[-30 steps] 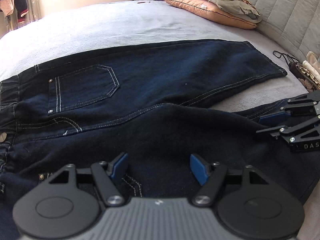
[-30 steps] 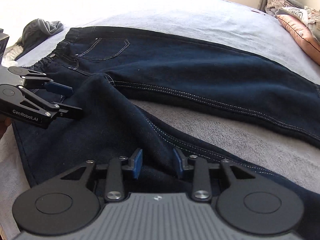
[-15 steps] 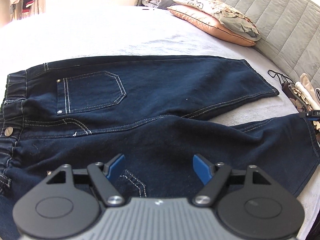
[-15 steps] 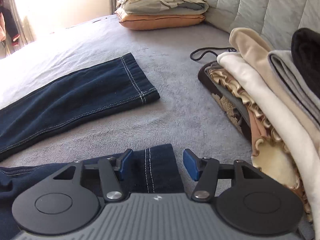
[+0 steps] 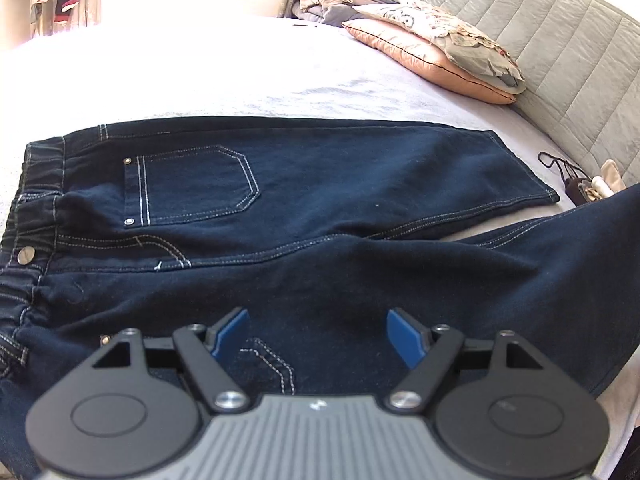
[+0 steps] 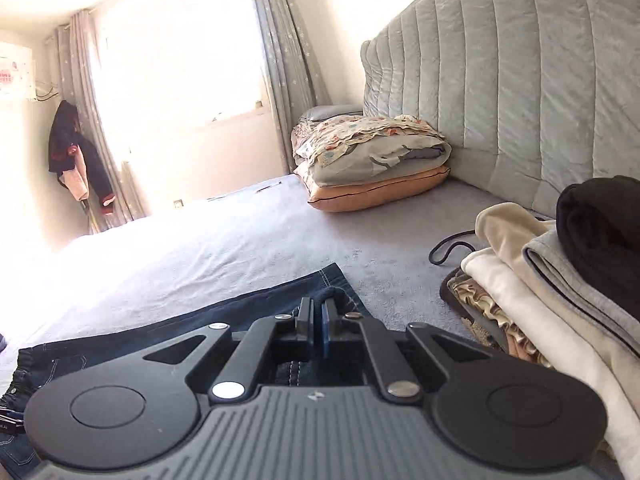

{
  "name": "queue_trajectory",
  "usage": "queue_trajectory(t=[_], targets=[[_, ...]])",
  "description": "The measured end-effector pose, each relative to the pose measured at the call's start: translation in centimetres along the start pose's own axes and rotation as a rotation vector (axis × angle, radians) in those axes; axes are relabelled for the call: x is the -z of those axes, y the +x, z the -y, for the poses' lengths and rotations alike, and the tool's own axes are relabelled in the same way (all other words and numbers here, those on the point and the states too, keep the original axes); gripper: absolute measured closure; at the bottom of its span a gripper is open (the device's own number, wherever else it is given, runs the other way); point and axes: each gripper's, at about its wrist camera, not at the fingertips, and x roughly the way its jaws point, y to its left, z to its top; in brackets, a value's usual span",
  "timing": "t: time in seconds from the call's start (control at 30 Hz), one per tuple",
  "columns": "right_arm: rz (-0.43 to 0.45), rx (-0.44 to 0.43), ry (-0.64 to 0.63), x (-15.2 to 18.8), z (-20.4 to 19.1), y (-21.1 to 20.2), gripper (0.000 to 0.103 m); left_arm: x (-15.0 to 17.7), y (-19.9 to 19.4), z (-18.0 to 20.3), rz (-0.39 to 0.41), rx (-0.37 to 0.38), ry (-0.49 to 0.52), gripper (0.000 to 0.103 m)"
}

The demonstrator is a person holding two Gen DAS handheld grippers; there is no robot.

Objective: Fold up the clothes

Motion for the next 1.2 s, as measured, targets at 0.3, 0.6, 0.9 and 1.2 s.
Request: queue_trajectory(t=[0.3,0.6,0.9,1.2], targets=[[-0.454,0.236,-0.16,5.9,1.2,8.1,0.096,-0.3,0.0,1.5,0.027,-0.025,0.068,0.018],[-0.358,0.388,-0.305,5.3,-0.9,8.9,0.075,-1.2,0.4,1.9,0.117,0.003,-0.003,0.013],[-0.329,-0.195,-0.354,6.3,-14.5,11.5,0.06,0.0,2.7,2.0,-0.02,-0.045,-0.104,0.014],[-0.496,-0.472,-0.437,10.7,-26.8,16.2,0.068,-0.1,2.9,2.0,-0.028,-0.038,-0.046,0.01]])
